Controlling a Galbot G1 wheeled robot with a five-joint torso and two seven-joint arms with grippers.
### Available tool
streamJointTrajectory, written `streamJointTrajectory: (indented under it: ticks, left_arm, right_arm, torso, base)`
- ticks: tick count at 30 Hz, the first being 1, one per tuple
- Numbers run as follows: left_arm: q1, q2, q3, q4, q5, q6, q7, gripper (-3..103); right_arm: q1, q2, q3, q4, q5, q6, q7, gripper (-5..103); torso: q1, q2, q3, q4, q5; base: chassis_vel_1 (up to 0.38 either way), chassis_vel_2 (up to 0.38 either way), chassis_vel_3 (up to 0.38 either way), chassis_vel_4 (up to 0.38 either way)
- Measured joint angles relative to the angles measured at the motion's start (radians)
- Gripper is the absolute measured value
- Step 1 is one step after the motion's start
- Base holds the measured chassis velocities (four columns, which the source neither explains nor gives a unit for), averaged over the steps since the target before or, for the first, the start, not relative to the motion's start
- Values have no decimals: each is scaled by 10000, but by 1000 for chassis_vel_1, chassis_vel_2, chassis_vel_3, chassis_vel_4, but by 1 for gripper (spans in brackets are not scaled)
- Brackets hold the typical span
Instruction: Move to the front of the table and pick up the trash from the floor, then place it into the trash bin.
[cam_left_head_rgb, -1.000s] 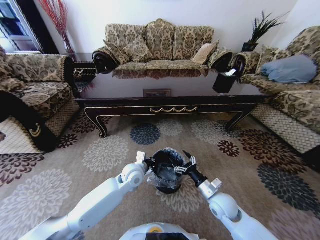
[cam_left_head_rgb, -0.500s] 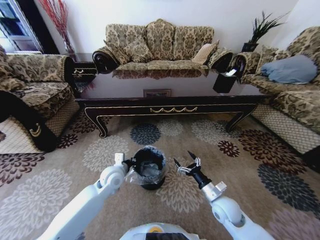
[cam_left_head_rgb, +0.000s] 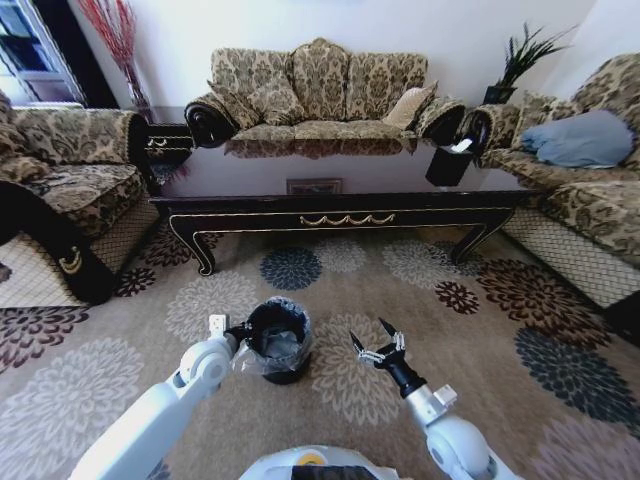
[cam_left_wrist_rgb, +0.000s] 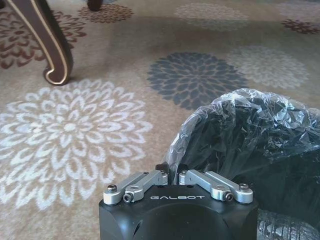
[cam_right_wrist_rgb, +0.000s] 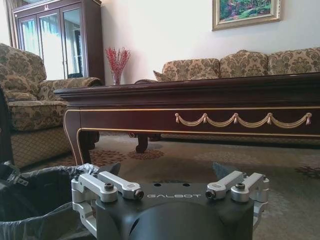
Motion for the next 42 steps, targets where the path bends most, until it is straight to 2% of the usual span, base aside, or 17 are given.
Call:
streamJointTrajectory:
  ticks: [10,11,13,15,18,21,24,25,26,30,32,35,37,39,42]
  left_arm:
    - [58,-99,-68,233,89,-134,-53,4]
    - [57,-121,-59,233,71,-135,-98,2]
    - [67,-119,-42,193,11,-136,-136,10]
    - [88,-95,-46,151,18,-136,-135,10]
    - [220,17,-103,-63,292,-241,10,26]
    - [294,41,-151,-188,475,-348,95,32]
    - [452,58,-352,-470,923,-612,282,48]
    - [452,58,-352,-470,923,-612,282,48]
    - [515,73,-464,-552,1128,-668,361,48]
    - [1044,204,-1141,-879,2351,-1114,1003,70]
    - [1130,217,-1220,-941,2400,-1134,1033,70]
    - [1797,270,-1730,-1467,2641,-1300,1245,88]
    - [1942,267,-1825,-1581,2657,-1301,1259,88]
    - [2501,205,-2144,-1933,2770,-1324,1313,97]
    - [2929,106,-2432,-2105,2928,-1355,1340,100]
  right_arm:
    - [-53,25,56,-4,-25,29,-5,100]
    - [-41,27,47,-9,-25,29,-5,100]
    - [-18,44,11,-42,-25,29,-5,100]
    - [-22,46,8,-47,-25,29,-5,100]
    - [-42,44,16,-46,1,29,13,100]
    - [-30,44,34,-33,45,26,56,100]
    - [7,34,69,42,137,-5,105,100]
    - [7,34,69,42,137,-5,105,100]
    - [7,33,78,73,143,-14,112,100]
    - [-93,76,211,172,144,-19,157,100]
    - [-118,87,238,181,145,-19,163,100]
    - [-272,131,379,290,134,-8,176,100]
    - [-319,133,417,326,129,-2,177,100]
    - [-438,135,550,411,112,39,175,100]
    - [-535,134,652,459,98,103,164,100]
  torso:
    - [0,0,-1,0,3]
    - [-1,0,0,0,3]
    - [0,0,-1,-2,1]
    - [0,0,0,-1,-1]
    - [0,0,0,-1,0]
    - [0,0,0,-1,1]
    - [0,0,1,-1,0]
    - [0,0,1,-1,0]
    - [0,0,1,-1,0]
    - [0,0,1,1,1]
    - [0,0,1,0,0]
    - [0,0,0,0,2]
    - [0,0,1,-1,2]
    - [0,-1,0,0,1]
    - [0,-1,0,-1,1]
  base:
    - [0,0,0,0]
    - [0,0,0,0]
    - [0,0,0,0]
    - [0,0,0,0]
    - [0,0,0,0]
    - [0,0,0,0]
    - [0,0,0,0]
    - [0,0,0,0]
    - [0,0,0,0]
    - [0,0,0,0]
    - [0,0,0,0]
    - [0,0,0,0]
    - [0,0,0,0]
    - [0,0,0,0]
    - [0,0,0,0]
